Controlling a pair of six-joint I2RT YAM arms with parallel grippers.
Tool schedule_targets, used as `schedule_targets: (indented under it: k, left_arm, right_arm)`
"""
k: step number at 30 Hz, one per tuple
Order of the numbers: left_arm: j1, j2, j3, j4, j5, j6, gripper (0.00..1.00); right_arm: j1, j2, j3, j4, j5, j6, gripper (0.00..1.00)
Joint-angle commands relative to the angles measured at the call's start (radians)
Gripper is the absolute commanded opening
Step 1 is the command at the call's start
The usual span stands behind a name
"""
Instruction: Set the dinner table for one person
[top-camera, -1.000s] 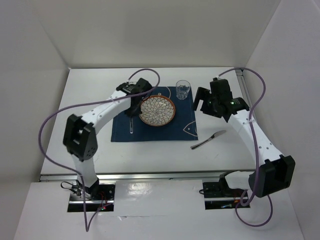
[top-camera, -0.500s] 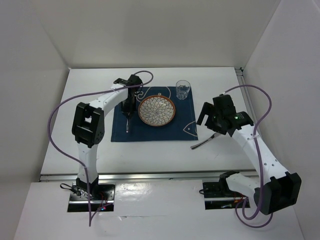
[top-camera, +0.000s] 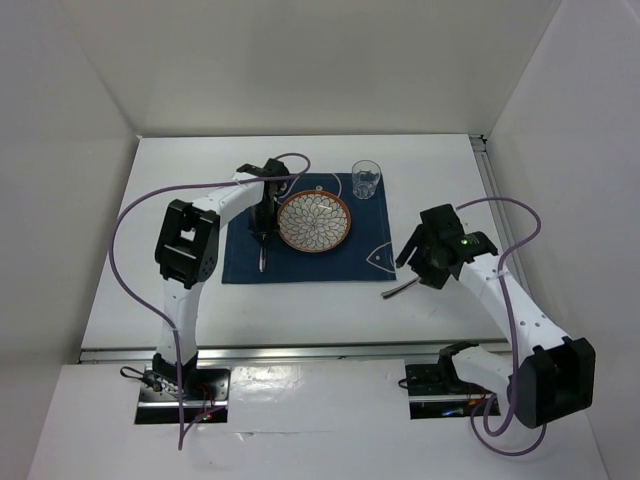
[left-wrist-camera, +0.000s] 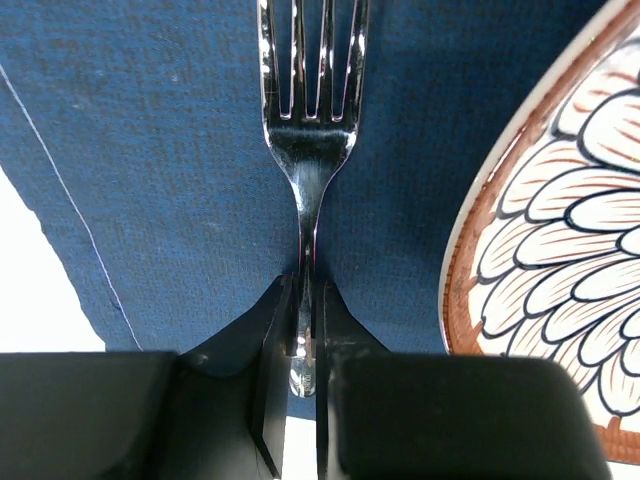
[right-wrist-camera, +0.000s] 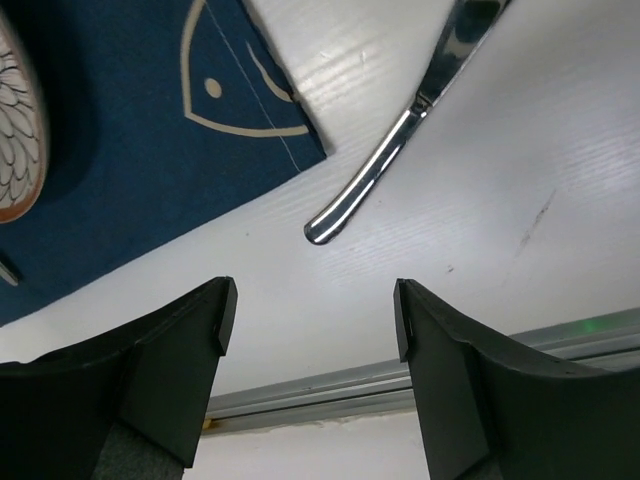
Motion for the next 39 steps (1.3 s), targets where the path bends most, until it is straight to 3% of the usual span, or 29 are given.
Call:
schedule_targets:
  k: [1, 11, 12, 14, 16, 19, 24, 29, 39]
  left_arm:
    - [0.005, 0.001, 0.033, -0.007, -0.022, -0.051, 0.00]
    - [0.014, 0.019, 0.042, -0.012, -0.048, -0.060, 0.02]
    - [0.014, 0.010, 0.031, -0.012, -0.048, -0.069, 0.07]
    - [0.014, -0.007, 0.021, -0.002, -0.048, -0.069, 0.30]
    - [0.014, -0.021, 0.020, -0.002, -0.048, -0.069, 0.43]
    - [0.014, -0.062, 0.057, -0.038, -0.059, -0.069, 0.52]
    - [0.014, -0.186, 0.059, -0.050, -0.048, -0.092, 0.79]
    - [0.005, -0.303, 0.037, -0.079, -0.068, -0.106, 0.81]
    - [0.005, -0.530, -0.038, -0.070, -0.100, -0.140, 0.81]
  right_arm:
    - [-0.008, 0.016, -0.054, 0.003, -0.022, 0.119, 0.75]
    - [-0.008, 0.066, -0.167, 0.054, -0.011, 0.232, 0.75]
    - [-0.018, 0.075, -0.178, 0.063, -0.011, 0.242, 0.75]
    - [-0.018, 0.085, -0.187, 0.076, -0.011, 0.252, 0.75]
    - [-0.018, 0.112, -0.187, 0.092, -0.002, 0.253, 0.75]
    - [-0.018, 0.166, -0.164, 0.123, 0.007, 0.263, 0.74]
    - [-0.029, 0.252, -0.092, 0.158, 0.070, 0.253, 0.73]
    - [-0.063, 0.359, -0.060, 0.167, 0.104, 0.233, 0.70]
    - [-0.072, 0.489, -0.071, 0.224, 0.113, 0.268, 0.51]
